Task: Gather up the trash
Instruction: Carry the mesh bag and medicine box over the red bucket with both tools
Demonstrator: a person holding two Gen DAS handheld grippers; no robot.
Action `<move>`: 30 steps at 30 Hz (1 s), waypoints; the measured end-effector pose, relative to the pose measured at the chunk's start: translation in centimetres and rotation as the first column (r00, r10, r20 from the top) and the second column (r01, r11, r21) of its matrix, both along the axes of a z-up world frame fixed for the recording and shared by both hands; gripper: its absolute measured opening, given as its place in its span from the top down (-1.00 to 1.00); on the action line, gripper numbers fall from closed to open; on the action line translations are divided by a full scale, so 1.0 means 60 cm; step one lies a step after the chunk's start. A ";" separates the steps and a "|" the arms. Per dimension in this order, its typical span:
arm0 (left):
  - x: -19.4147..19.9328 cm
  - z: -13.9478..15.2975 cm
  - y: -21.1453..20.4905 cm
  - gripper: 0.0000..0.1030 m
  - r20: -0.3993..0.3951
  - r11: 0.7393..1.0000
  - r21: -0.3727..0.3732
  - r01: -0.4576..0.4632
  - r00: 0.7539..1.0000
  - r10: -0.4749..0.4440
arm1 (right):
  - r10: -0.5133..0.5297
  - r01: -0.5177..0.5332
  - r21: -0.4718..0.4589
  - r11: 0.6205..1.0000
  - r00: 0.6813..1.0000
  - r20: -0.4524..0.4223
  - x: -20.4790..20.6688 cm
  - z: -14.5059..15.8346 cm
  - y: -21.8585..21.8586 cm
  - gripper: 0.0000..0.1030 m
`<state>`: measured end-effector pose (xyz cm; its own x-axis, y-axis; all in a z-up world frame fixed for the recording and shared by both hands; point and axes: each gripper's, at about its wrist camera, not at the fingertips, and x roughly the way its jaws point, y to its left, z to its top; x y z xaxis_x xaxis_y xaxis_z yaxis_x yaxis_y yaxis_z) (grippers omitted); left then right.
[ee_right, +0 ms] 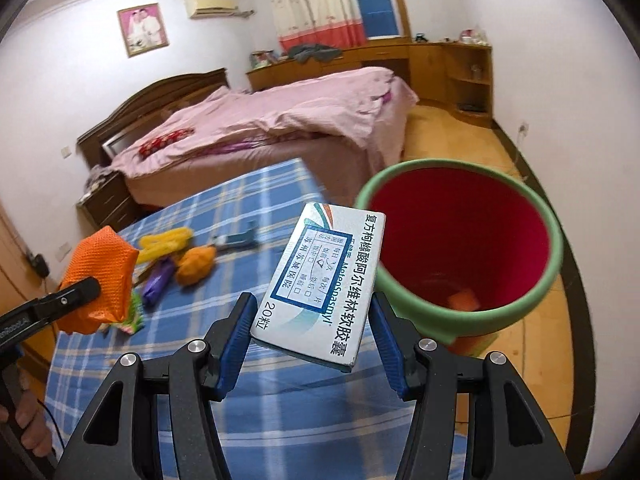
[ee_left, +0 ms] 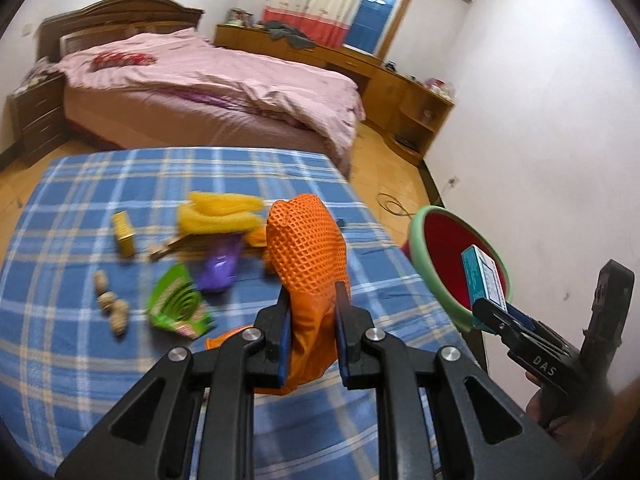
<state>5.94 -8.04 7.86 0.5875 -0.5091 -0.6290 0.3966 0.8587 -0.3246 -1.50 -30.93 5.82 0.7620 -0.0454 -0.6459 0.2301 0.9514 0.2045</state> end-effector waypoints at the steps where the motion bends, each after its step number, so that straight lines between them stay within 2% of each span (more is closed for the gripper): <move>1: 0.002 0.001 -0.013 0.67 0.002 1.000 0.004 0.017 1.000 -0.017 | -0.008 0.008 -0.001 1.000 1.000 -0.001 0.000 -0.001 -0.008 -0.14; 10: 0.034 0.003 -0.128 0.67 0.002 0.989 0.041 0.141 0.990 -0.141 | -0.099 0.099 -0.014 0.995 0.995 -0.024 -0.004 -0.014 -0.077 -0.14; 19: 0.058 -0.015 -0.248 0.67 -0.017 0.963 0.068 0.260 0.966 -0.259 | -0.183 0.183 -0.008 0.983 0.982 -0.050 0.003 -0.033 -0.151 -0.14; 30: 0.090 -0.039 -0.368 0.67 -0.039 0.931 0.116 0.346 0.938 -0.344 | -0.233 0.235 0.012 0.972 0.969 -0.084 0.021 -0.065 -0.214 -0.15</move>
<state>11.33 -30.12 5.51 0.3776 -0.5987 -0.7064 0.6702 0.7031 -0.2377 -0.21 -43.76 1.92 0.6767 -0.2015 -0.7082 0.4628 0.8644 0.1963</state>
